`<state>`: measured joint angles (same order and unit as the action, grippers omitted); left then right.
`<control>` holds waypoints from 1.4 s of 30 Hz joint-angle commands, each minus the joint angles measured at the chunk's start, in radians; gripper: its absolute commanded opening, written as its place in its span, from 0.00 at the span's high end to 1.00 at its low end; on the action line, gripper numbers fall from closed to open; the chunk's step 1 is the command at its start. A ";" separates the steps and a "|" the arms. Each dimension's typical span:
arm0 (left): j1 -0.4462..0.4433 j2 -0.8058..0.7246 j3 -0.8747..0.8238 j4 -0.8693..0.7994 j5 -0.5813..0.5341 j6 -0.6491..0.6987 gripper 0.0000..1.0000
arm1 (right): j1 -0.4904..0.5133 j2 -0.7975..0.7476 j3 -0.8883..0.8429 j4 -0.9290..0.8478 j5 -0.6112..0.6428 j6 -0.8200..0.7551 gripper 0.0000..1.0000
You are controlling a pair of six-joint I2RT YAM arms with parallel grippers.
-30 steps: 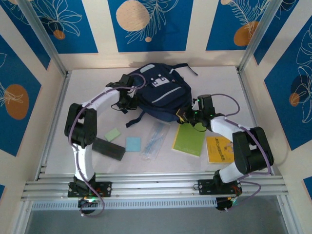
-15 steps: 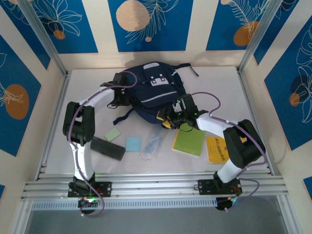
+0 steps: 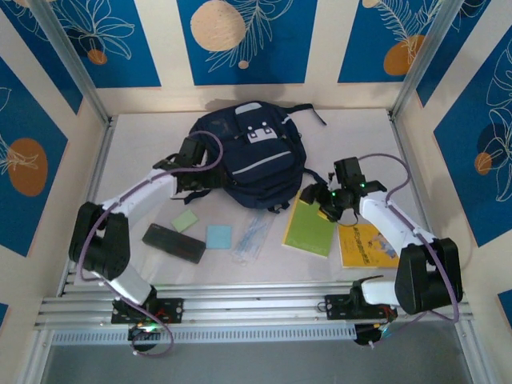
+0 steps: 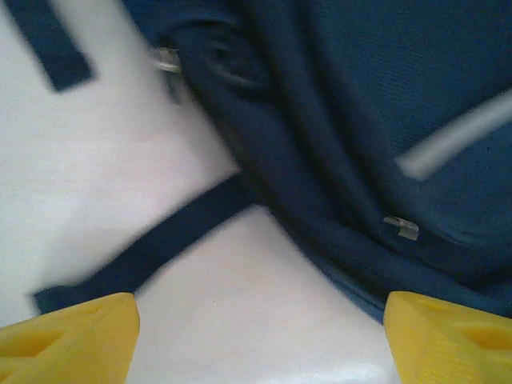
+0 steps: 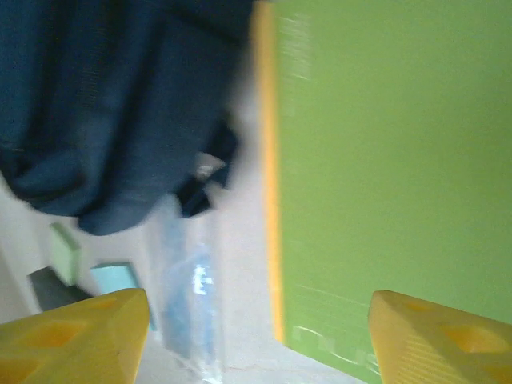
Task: Pack the student bag
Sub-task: Unzip the student bag at the top-center of the table, then pick up the book from the middle-right of the table.
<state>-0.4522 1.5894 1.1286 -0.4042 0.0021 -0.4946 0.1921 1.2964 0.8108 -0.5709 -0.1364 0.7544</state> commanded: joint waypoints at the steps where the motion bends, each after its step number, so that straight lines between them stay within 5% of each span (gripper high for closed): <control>1: -0.125 -0.038 -0.080 0.132 0.134 -0.134 0.21 | -0.022 -0.038 -0.074 -0.085 0.051 -0.020 0.28; 9: -0.358 0.060 -0.083 0.292 0.229 -0.236 0.30 | -0.035 -0.084 -0.175 -0.092 0.180 -0.012 0.31; 14: -0.426 0.179 -0.014 0.290 0.282 -0.228 0.37 | -0.036 -0.090 -0.233 -0.036 0.203 0.002 0.32; 27: -0.468 0.396 0.174 0.125 0.276 -0.147 0.51 | -0.043 -0.072 -0.286 0.100 0.088 0.006 0.36; 42: -0.468 0.471 0.215 0.073 0.282 -0.135 0.54 | -0.074 -0.210 -0.285 0.135 -0.067 0.043 0.48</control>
<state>-0.9096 2.0247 1.3300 -0.2840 0.2695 -0.6449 0.1200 1.1130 0.5232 -0.4561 -0.1333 0.7815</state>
